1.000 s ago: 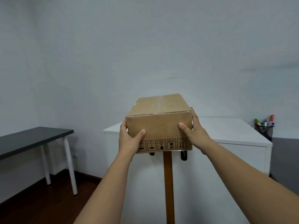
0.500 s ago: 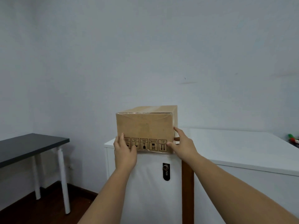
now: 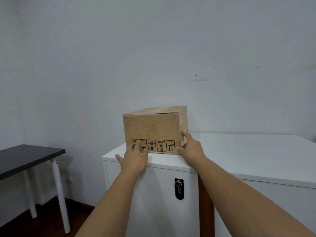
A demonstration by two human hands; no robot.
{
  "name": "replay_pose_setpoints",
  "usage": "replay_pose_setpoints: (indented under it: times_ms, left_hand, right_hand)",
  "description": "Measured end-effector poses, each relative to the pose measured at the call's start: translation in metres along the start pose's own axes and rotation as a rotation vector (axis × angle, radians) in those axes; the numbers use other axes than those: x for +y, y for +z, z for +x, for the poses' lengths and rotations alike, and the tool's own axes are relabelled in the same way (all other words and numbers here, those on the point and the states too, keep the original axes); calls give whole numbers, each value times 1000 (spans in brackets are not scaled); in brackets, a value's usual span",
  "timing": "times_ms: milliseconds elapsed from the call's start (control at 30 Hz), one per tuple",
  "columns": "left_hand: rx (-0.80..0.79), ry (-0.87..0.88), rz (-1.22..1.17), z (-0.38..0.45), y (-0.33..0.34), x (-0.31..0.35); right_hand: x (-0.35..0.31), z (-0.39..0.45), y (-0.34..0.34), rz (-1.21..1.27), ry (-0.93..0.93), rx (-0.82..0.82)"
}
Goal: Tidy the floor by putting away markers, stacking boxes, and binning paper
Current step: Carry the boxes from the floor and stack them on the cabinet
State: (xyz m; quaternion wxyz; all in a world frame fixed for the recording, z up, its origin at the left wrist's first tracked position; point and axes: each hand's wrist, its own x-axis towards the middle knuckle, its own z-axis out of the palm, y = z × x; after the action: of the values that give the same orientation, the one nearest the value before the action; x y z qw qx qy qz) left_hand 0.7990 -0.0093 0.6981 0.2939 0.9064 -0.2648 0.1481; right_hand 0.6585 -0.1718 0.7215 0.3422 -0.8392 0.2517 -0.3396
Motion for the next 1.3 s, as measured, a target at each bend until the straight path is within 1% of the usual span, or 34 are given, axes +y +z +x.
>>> replay_pose_setpoints:
  times_ms: [67,133,200,300,367,433,533,633,767,900,1000,1100,1300]
  left_hand:
    - [-55,106,-28,-2,6,5]
    - [-104,175,-7,-5,12,10]
    - [-137,155,40,-3,15,17]
    - [-220,68,103,5,15,26]
    - [-280,23,142,10,14,30]
    - [-325,11,184,13,13,32]
    - [-307,11,178,8,12,32]
    - [-286,50,178,-13,13,43]
    - [-323,236,168,-57,22,93]
    - [-420,408,77,-109,33,167]
    - [-482,500,-102,-151,38,228]
    - [-511,592,-308,-196,43,287]
    - [-605,828,-578,-326,53,415]
  right_hand:
    - [2,5,2,-127,12,27]
    - [3,7,4,-337,40,26]
    - [2,6,6,-459,53,22]
    - [5,4,5,-521,30,32]
    - [10,2,1,-614,14,-22]
    - [14,-2,-8,-684,30,-109]
    - [20,-10,-27,-686,76,-245]
    - [27,-25,-52,-680,100,-284]
    - [46,-60,-102,-656,124,-170]
    - [79,-106,-173,-687,167,-36]
    - [108,-147,-237,-700,211,68]
    - [132,-192,-303,-693,267,147]
    - [186,-326,-448,-664,466,318]
